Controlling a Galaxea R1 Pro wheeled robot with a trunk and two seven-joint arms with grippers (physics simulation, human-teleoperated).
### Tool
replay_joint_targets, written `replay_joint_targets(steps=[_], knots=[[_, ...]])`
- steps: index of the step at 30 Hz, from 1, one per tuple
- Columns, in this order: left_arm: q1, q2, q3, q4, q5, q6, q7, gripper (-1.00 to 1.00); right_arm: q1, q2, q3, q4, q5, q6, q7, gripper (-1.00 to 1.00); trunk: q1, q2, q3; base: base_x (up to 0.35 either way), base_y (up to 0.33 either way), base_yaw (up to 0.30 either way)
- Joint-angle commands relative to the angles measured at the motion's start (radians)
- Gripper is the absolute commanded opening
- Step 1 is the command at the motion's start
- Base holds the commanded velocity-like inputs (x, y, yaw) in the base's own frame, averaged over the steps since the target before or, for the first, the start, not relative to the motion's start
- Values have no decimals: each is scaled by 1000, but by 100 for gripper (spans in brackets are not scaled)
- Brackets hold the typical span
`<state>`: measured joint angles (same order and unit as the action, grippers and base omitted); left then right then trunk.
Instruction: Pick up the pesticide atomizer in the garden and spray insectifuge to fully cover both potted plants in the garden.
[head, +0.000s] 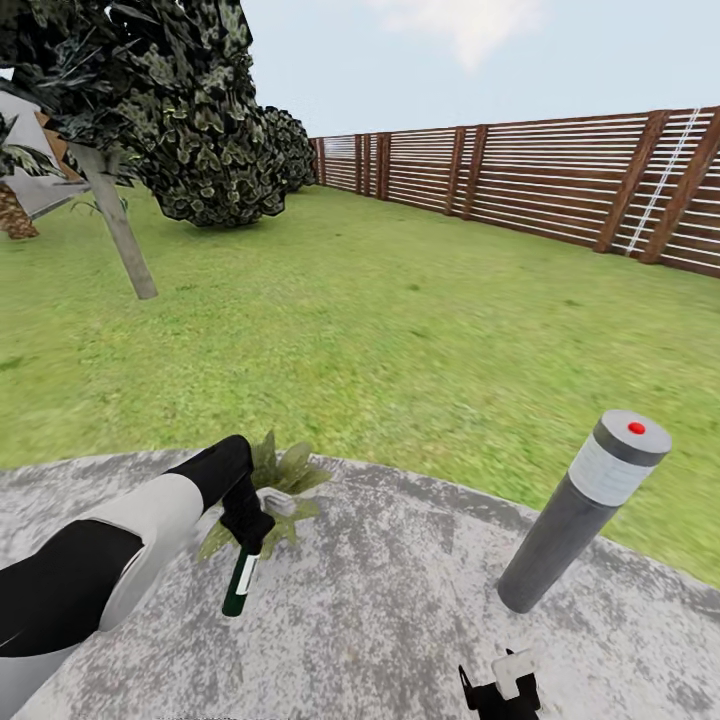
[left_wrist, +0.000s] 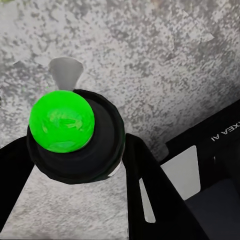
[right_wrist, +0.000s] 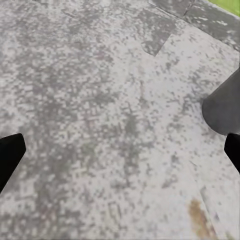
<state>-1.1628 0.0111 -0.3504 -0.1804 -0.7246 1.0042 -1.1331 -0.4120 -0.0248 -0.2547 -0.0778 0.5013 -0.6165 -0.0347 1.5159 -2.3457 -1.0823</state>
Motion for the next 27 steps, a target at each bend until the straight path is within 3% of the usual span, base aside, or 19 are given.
replay_joint_targets(steps=[1,7,11,16,23,27], knots=[[0,4,3,-2,-10,7,-10,-100,-1,0,-6,1,11,-3,-4,100,0,0,-1,-1,0,264],[-9,43,7,-4,-9,8,-10,-100,-1,0,-6,1,11,-3,-4,100,0,0,-1,0,3,274],[-11,47,6,-4,-10,9,-9,-100,-1,0,-6,1,11,-3,-4,100,0,0,-1,8,143,184],[-11,46,10,-4,-9,11,47,-100,-1,-1,-6,1,11,-3,-4,100,0,0,-1,99,249,13],[-11,47,17,-7,-2,9,50,-100,-1,2,-6,0,10,-3,-4,100,0,0,-1,19,25,0],[-6,67,21,-63,1,7,50,-100,-1,1,-6,0,10,-3,-4,100,0,0,-1,0,0,0]])
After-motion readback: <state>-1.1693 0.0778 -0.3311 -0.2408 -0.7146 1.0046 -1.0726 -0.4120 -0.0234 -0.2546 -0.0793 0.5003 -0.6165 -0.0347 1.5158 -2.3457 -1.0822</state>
